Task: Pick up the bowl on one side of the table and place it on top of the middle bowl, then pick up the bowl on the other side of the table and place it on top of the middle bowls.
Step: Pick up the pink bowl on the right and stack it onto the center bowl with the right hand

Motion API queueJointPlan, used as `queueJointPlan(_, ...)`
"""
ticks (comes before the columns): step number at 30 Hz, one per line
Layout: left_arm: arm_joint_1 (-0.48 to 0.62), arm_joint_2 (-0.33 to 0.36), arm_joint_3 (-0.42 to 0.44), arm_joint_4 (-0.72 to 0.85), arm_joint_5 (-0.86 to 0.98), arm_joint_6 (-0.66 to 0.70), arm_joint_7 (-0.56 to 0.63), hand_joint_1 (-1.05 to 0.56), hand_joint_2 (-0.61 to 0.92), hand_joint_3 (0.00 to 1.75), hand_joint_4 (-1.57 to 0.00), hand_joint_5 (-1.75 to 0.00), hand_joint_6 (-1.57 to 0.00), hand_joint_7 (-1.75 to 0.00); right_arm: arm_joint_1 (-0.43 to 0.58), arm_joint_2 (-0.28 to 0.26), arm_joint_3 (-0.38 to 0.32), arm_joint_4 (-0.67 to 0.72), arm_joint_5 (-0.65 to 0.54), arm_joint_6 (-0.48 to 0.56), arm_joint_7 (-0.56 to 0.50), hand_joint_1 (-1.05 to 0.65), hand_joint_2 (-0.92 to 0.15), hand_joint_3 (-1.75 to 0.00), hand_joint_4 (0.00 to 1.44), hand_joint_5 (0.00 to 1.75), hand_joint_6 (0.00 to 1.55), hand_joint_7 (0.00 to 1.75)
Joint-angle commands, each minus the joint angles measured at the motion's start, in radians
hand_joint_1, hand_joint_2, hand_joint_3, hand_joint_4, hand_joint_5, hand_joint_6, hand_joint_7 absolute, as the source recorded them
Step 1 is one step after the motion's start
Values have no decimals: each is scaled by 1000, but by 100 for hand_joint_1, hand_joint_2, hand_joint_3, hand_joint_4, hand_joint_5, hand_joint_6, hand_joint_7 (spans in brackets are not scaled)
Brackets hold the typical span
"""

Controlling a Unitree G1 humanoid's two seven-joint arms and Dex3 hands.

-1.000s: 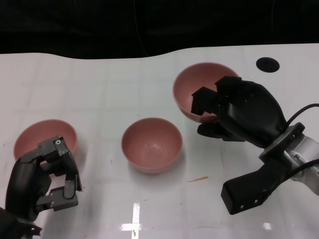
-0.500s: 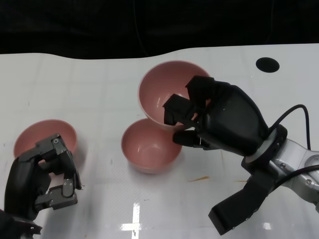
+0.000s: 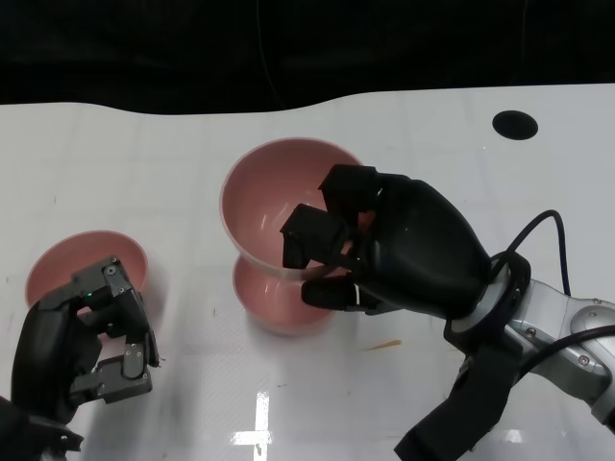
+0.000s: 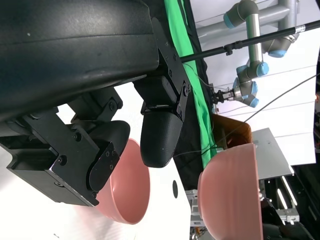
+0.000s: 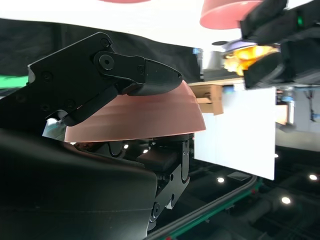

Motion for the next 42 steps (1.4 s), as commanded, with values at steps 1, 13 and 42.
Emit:
queueJointPlan(1,12,4,5,-25,-13,23,9,1,46,150,-97,-175,-83,-171,4,4,-21,7,33,-16,19,-26,-71,-92,87,175,48,175)
queueJointPlan(13,17,5,10,-23,-8,-7,4,2,46,149,-95,-175,-81,-171,-17,47,-19,86,39,-23,63,-26,-62,-97,87,175,51,175)
queueJointPlan(42,25,2,4,-32,-19,6,4,2,48,153,-99,-175,-82,-173,-119,113,18,378,31,-65,50,-22,-62,-84,85,175,58,175)
